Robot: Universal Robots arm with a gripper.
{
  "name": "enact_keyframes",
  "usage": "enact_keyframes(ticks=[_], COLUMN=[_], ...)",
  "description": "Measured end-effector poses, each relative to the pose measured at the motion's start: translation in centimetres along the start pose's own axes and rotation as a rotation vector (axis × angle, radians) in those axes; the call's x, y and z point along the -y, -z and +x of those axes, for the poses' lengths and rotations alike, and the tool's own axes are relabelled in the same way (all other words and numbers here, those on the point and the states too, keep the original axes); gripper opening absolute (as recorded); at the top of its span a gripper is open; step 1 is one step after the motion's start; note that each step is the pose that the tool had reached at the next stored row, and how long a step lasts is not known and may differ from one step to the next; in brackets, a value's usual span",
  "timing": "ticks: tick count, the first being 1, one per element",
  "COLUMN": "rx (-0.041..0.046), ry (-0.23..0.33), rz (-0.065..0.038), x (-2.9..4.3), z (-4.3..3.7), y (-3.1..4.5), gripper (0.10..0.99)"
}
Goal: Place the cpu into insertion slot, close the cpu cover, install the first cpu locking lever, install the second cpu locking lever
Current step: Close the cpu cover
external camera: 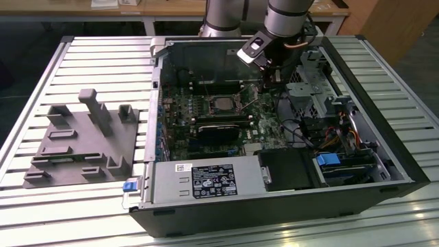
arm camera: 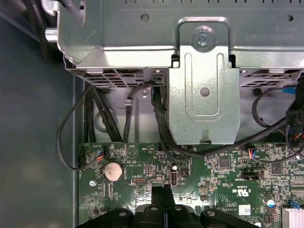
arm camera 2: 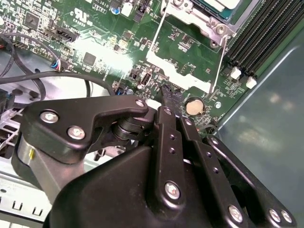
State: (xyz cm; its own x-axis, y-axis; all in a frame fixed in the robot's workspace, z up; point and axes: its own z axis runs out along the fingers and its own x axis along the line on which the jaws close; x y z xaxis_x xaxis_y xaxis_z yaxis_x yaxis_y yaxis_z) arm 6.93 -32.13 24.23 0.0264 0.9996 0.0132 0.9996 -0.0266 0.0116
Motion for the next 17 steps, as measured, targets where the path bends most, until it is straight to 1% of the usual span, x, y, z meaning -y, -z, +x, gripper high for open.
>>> enact_keyframes(ticks=[11, 17], rx=[0.0, 0.0], ry=[0.0, 0.0], rz=[0.0, 0.0], x=[0.01, 0.01], z=[-0.01, -0.01], y=[-0.74, -0.76], gripper=[0.102, 0.102])
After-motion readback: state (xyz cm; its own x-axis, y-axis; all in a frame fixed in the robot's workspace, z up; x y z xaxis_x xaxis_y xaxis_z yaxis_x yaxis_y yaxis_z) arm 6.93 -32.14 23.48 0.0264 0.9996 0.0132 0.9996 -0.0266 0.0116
